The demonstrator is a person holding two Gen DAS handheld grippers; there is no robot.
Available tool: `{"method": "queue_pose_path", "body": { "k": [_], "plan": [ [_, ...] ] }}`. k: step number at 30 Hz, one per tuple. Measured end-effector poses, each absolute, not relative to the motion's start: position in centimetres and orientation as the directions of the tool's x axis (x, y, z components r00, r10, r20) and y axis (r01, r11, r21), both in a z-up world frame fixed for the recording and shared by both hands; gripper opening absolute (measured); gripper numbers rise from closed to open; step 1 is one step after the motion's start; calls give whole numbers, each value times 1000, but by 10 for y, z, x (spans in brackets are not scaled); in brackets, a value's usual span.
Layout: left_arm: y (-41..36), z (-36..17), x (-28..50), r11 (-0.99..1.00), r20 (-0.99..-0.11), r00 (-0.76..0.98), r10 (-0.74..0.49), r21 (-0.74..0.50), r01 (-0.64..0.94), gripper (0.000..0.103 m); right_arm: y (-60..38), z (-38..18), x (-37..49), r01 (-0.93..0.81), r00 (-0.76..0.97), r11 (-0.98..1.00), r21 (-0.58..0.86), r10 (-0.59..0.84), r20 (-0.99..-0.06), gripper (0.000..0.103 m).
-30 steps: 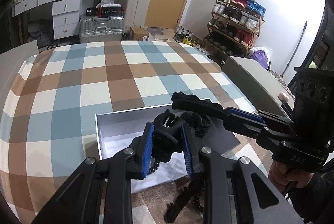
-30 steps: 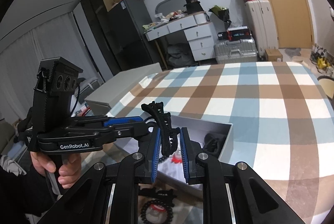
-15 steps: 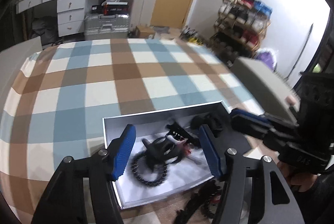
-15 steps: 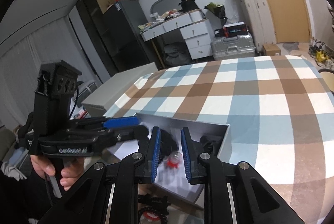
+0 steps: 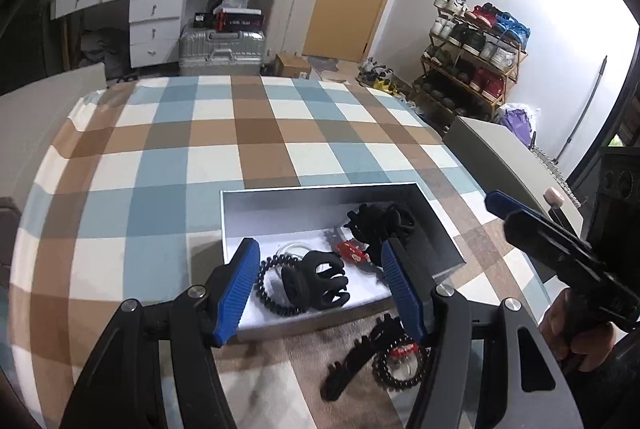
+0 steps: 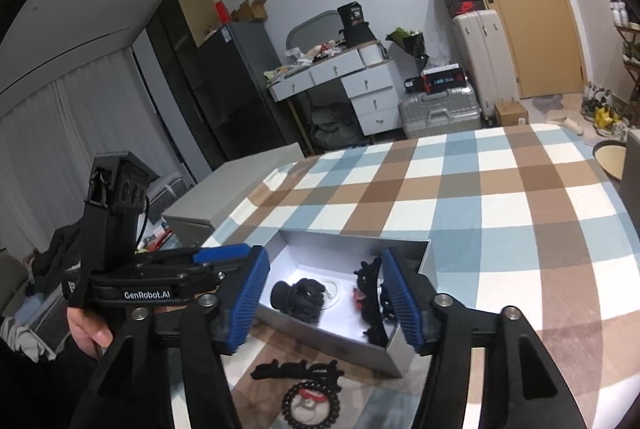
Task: Organize jewelry
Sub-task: 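Withdraw both grippers from the box back to the remaining pile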
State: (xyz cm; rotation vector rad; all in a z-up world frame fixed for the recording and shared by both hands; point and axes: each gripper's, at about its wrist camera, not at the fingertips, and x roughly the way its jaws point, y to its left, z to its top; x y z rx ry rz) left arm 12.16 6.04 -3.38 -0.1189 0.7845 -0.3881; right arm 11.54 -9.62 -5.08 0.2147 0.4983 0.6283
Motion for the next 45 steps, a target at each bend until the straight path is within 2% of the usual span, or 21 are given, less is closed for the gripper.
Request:
{"method": "queue_pose_path", "body": {
  "k": [1,2,3,4,10,14,17,20,26,28,34,41,43,45],
  "plan": [
    [60,-32,118,925,-661,648,-379,-242,294,59,-97,-50,112,-505,702,796,333,603,-379,73],
    [60,-31,116,926,-658,653,-375,-239,291,61,-97,-48,108,-496,714,808,319,588,-380,83],
    [60,-29,111,928,-653,660,-372,-238,288,66,-97,-47,103,-493,723,815,305,578,-379,88],
    [60,-27,109,928,-647,666,-372,-238,286,71,-97,-46,98,-494,727,818,295,575,-375,89],
    [58,-19,90,943,-609,720,-334,-203,265,81,-101,-40,72,-497,746,828,262,561,-358,97],
    [54,-17,76,957,-585,757,-290,-165,239,84,-102,-38,56,-492,761,837,239,547,-350,102],
    [54,-20,66,958,-572,769,-286,-173,228,86,-101,-39,45,-493,768,844,212,537,-350,103],
    [55,-31,55,959,-566,775,-282,-189,211,94,-100,-43,35,-491,772,852,183,523,-362,103],
    [51,-52,30,972,-596,768,-235,-153,179,96,-91,-67,22,-504,748,854,129,506,-430,103],
    [52,-58,23,974,-608,761,-227,-156,165,100,-89,-77,20,-504,733,854,128,501,-460,103],
    [56,-75,10,982,-646,739,-190,-131,137,101,-84,-103,20,-503,687,852,146,497,-531,103],
    [69,-90,4,982,-680,710,-181,-165,92,101,-78,-123,33,-483,634,859,172,478,-609,103],
    [71,-93,3,981,-686,704,-181,-173,85,101,-77,-123,38,-482,624,855,191,488,-611,100],
    [73,-95,1,979,-690,699,-189,-185,82,101,-74,-121,45,-487,604,844,225,511,-611,87]
  ]
}}
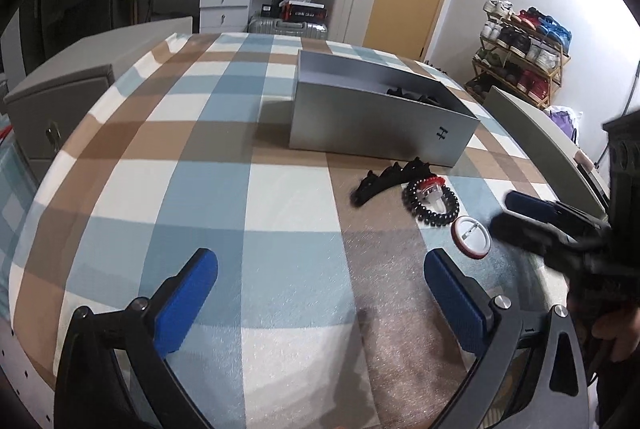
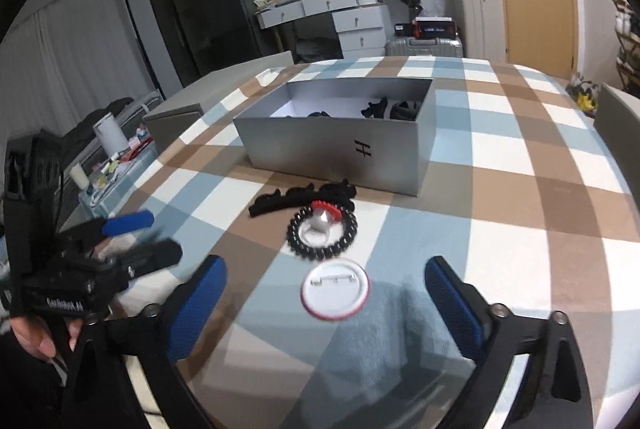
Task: Organize jewelry
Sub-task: 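Withdraw both grippers from the box back to the remaining pile, then grasp the red-topped clear ring with the right gripper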
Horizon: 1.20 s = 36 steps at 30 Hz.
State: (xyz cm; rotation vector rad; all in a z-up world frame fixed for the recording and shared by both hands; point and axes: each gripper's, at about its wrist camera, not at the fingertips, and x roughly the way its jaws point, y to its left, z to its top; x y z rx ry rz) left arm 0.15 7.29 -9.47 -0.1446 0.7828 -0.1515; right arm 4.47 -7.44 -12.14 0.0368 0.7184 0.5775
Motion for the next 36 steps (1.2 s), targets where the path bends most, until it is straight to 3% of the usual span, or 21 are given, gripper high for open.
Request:
{"method": "queue_pose_path", "body": {
  "k": [4,8,16,19,23,25,36],
  "plan": [
    [73,-97,0,977,-693,693,-199,-197,83,101,-70,-120,67,-446,558,823,352,563,-609,76],
    [73,-97,-1,977,-691,693,-204,-189,99,101,-51,-122,78,-458,557,846,274,513,-653,56],
    [82,-103,3,971,-703,678,-213,-227,70,101,-37,-128,83,-449,577,878,166,426,-697,37],
    [81,-103,2,973,-703,680,-209,-222,69,101,-33,-128,80,-453,594,886,100,384,-707,16],
    [80,-103,2,972,-706,675,-213,-225,72,101,-28,-129,72,-481,620,876,33,367,-694,11],
    [79,-102,1,973,-708,674,-210,-219,73,101,-29,-124,67,-492,634,870,41,390,-668,0],
    [71,-99,1,976,-716,668,-204,-203,80,101,-49,-120,74,-486,592,853,192,483,-645,3]
  ]
}}
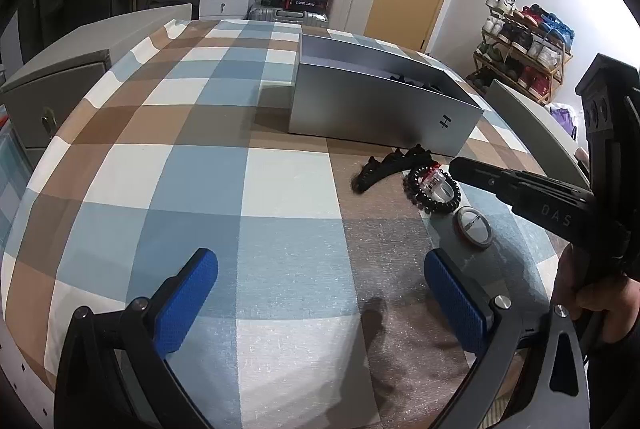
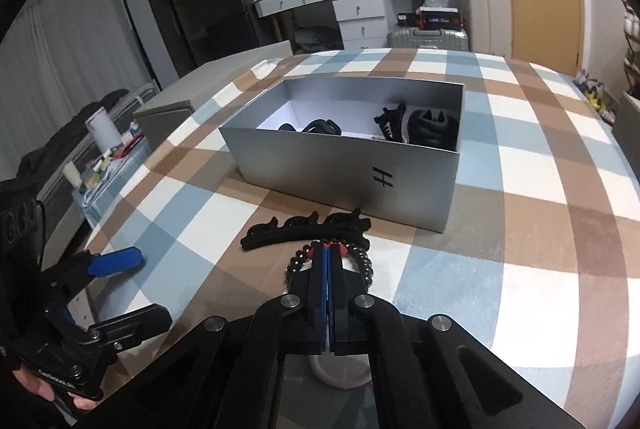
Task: Organize jewelry
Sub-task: 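Grasp the red-topped clear ring with the right gripper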
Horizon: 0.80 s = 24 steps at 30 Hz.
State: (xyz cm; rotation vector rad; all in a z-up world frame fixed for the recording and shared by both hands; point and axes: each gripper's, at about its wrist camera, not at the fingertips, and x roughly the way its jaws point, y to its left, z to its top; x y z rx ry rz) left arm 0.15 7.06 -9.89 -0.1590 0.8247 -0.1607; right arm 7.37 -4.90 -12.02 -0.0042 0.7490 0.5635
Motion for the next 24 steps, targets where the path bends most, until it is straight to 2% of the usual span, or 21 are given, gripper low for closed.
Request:
{"method": "queue_pose_path", "body": {
  "k": [6,9,12,16,19,24],
  "plan": [
    [68,-100,1,976,-722,661,-206,-203,83,101,-37,-124,78,-506,570,847,162,470,-674,5],
    [69,-101,1,976,-725,658,-206,-204,80,101,-29,-123,76,-516,585,849,113,446,-677,16],
    [71,-102,1,975,-728,654,-207,-209,76,101,-23,-125,75,-521,595,850,72,422,-684,20],
    [72,-103,1,974,-730,651,-207,-214,70,101,-23,-134,82,-506,566,859,83,403,-719,18],
    [72,-102,0,975,-730,652,-205,-212,70,101,-28,-134,82,-493,567,862,114,418,-710,17],
    [70,-99,1,976,-726,656,-206,-205,80,101,-42,-118,74,-492,609,855,163,471,-638,17]
  ]
}}
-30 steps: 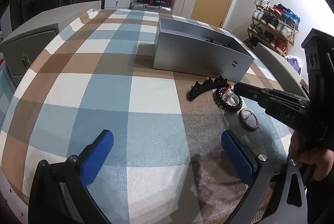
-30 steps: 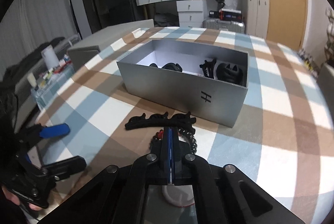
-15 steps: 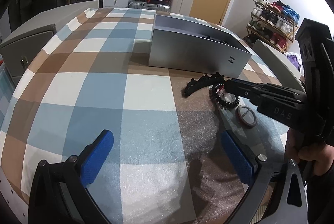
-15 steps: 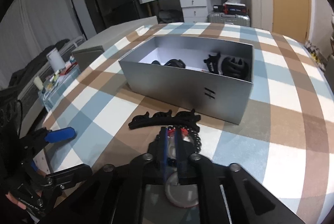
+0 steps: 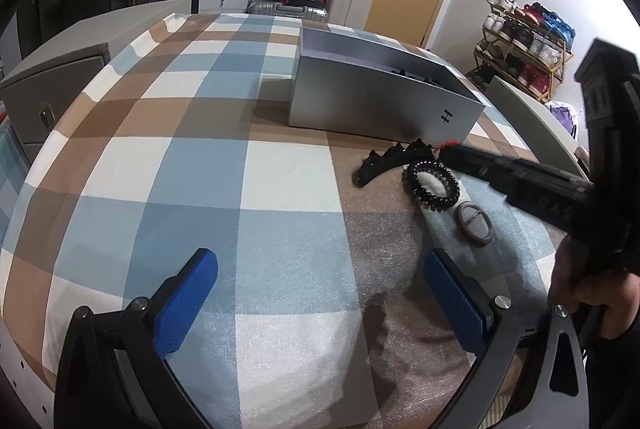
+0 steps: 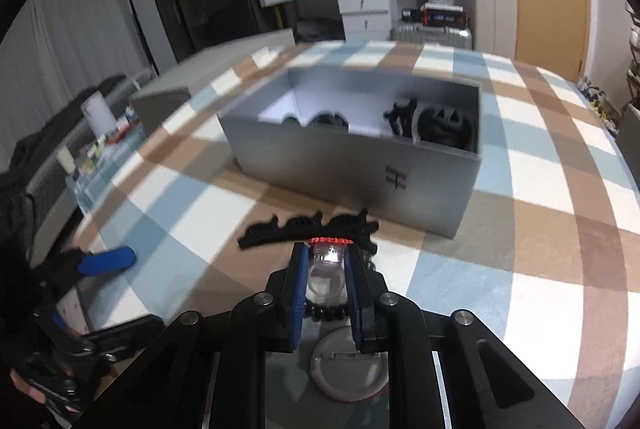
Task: Organize jewelry
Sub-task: 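Grasp the red-topped clear ring with the right gripper, then grasp the white round pin badge with the left gripper while the right holds the ring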
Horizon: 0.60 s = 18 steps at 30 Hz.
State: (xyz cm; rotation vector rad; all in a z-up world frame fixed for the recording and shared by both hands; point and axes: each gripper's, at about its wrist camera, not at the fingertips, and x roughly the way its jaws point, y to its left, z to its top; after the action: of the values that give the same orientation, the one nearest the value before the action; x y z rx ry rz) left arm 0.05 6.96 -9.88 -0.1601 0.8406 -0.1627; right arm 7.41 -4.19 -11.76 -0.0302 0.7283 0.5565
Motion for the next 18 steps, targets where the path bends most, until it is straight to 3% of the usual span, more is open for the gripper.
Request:
{"method": "queue_pose_path", "body": {
  "k": [9,18],
  "plan": [
    [45,-88,8,944,-707,627,-328,-268,191,101,-87,-90,58,-458,669,847,269,528,-524,17],
    [0,-87,23,936,-738,579,-347,-234,264,101,-136,-87,45,-397,717,863,313,504,-481,17]
  ]
}}
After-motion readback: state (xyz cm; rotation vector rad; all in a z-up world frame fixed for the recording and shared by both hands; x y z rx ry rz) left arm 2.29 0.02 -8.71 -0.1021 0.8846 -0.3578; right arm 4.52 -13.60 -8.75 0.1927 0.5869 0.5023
